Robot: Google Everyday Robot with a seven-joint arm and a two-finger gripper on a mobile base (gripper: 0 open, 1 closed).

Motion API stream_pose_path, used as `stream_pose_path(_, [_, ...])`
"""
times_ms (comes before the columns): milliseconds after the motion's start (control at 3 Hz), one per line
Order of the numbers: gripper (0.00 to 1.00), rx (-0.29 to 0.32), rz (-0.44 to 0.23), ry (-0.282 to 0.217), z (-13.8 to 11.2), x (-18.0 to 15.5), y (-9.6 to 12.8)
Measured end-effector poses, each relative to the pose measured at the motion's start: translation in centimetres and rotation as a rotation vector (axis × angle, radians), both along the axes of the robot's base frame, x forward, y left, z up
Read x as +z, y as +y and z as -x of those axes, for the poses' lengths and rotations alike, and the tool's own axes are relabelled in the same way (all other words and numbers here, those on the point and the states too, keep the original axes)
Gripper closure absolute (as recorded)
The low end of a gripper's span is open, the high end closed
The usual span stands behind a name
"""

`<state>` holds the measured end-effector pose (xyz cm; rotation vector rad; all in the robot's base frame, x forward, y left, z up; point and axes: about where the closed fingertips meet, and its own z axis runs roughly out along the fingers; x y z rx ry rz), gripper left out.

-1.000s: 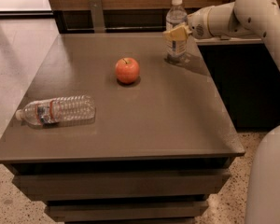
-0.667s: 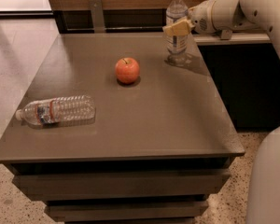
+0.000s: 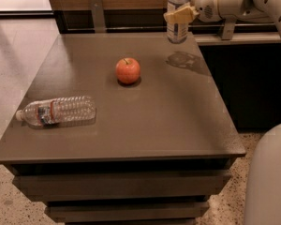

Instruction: Pick blue plastic bottle

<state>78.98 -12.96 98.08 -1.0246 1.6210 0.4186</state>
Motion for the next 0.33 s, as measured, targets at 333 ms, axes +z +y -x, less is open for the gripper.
stream_pose_path(333, [1.0, 0.022, -0.009, -0.012, 0.08, 0.94, 0.32])
